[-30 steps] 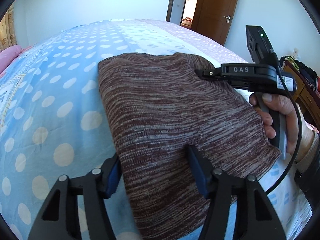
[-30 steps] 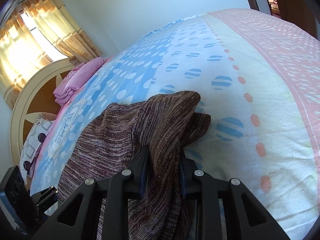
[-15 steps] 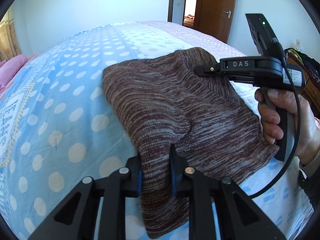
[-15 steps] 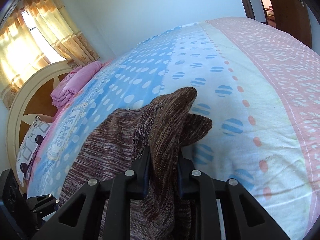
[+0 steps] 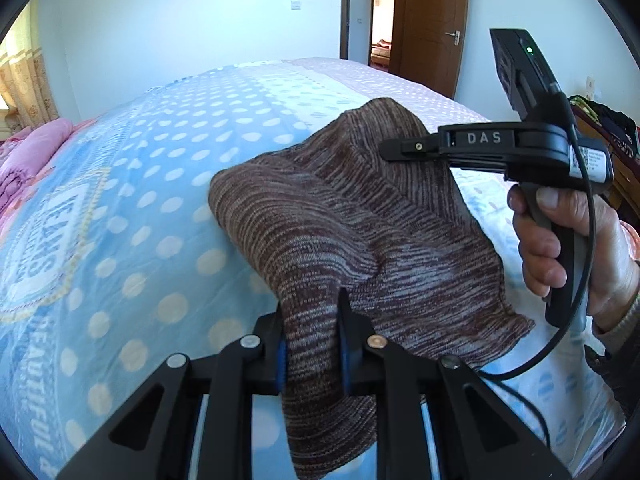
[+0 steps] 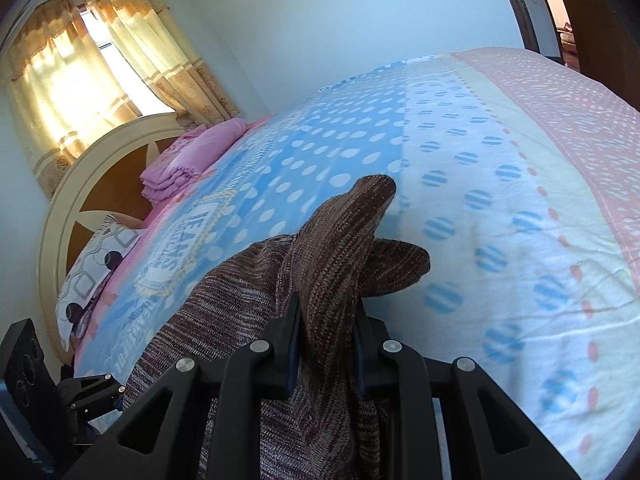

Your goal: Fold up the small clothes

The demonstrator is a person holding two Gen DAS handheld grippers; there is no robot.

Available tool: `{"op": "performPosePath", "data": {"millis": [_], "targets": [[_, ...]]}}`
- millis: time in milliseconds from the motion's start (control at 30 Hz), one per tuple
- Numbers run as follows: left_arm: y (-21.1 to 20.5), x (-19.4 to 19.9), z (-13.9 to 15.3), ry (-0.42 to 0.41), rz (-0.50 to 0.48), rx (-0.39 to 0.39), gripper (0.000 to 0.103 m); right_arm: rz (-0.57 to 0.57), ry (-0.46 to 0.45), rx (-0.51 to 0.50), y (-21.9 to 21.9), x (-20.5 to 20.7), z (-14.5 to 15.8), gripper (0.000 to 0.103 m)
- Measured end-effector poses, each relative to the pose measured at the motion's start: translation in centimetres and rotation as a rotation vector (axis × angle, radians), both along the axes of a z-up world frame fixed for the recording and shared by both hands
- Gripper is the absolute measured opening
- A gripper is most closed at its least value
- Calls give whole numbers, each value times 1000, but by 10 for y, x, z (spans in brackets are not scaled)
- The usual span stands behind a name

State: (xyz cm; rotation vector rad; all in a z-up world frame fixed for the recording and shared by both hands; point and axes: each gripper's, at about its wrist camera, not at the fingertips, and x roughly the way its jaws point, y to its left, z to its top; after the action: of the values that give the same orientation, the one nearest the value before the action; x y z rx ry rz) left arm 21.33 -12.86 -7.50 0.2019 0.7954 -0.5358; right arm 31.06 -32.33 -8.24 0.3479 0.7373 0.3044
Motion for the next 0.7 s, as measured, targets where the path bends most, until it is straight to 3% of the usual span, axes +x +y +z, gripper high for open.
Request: {"op": "performPosePath", "data": {"millis": [700], "targets": [[101,-40,8,-35,134,-34,20,150,-39,46,117,-27,16,21]]}}
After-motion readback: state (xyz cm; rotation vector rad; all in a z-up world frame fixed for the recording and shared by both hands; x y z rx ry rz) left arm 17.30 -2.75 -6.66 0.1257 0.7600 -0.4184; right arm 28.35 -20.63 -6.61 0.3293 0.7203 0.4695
